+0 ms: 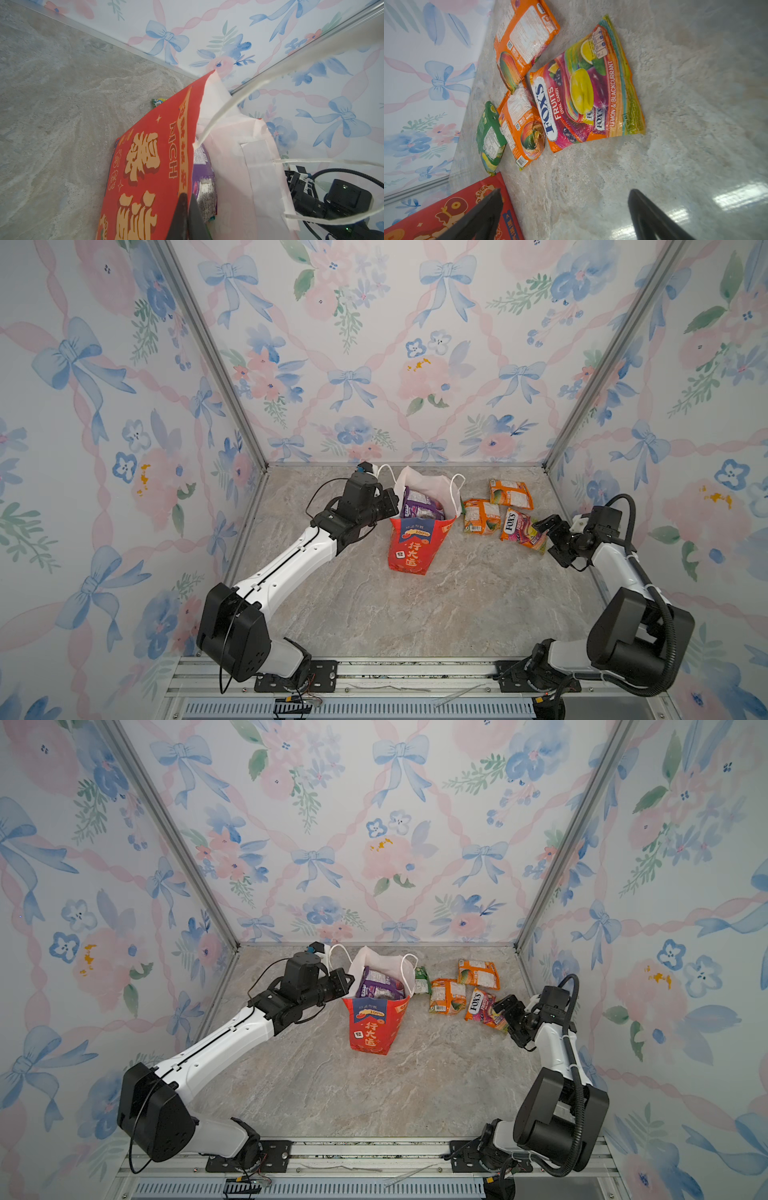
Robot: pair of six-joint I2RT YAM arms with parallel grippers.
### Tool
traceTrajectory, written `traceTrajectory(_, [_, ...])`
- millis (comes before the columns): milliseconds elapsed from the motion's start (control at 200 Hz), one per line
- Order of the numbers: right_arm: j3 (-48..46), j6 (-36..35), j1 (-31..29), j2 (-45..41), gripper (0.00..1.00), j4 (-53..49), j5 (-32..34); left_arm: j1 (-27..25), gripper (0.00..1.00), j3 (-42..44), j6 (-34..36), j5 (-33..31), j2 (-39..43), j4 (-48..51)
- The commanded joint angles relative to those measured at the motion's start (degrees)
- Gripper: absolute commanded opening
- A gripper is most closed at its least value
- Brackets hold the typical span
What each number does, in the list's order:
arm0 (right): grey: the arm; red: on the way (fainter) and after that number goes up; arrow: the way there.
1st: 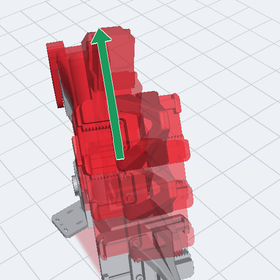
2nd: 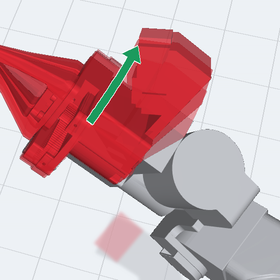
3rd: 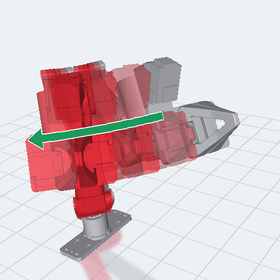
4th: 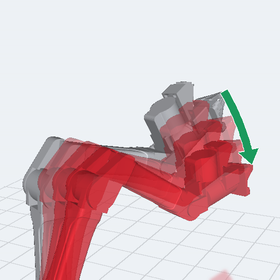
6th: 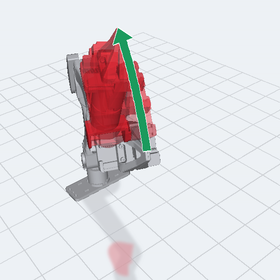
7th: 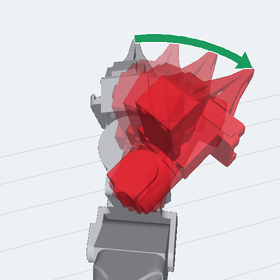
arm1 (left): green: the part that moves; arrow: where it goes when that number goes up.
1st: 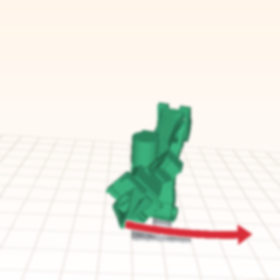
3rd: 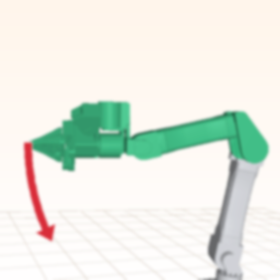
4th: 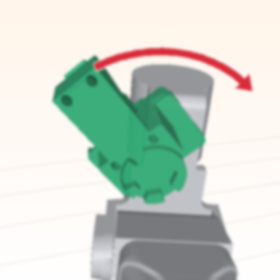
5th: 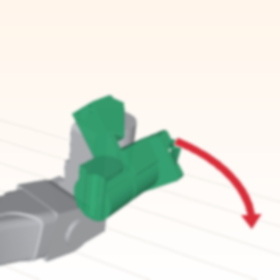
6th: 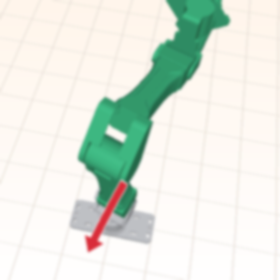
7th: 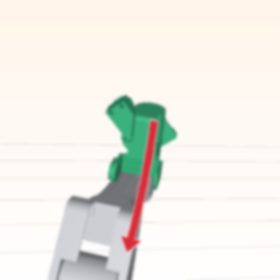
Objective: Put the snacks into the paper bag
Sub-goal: 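Move the right gripper away from the bag to the rainbow Fox's Fruits packet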
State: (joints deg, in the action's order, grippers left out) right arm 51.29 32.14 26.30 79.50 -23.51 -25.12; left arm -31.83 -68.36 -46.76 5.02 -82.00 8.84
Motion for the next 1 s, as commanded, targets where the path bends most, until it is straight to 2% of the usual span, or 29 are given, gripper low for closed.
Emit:
traceTrajectory(0, [-1.96, -0.52, 1.84, 1.85, 0.97, 1.26, 0.85, 0.28, 0.0, 0.45, 0.27, 0.99, 0.49, 0.26])
traceTrajectory(440, [-4.11, 0.29, 6.56, 9.67, 0.97, 6.52, -4.7, 0.38, 0.0, 0.36, 0.27, 1.02, 0.08, 0.3])
traceTrajectory(995, [-4.7, 3.28, 6.65, 16.73, 0.99, 16.76, -8.06, 1.05, 0.0, 1.29, 0.18, 0.8, 0.5, 0.32])
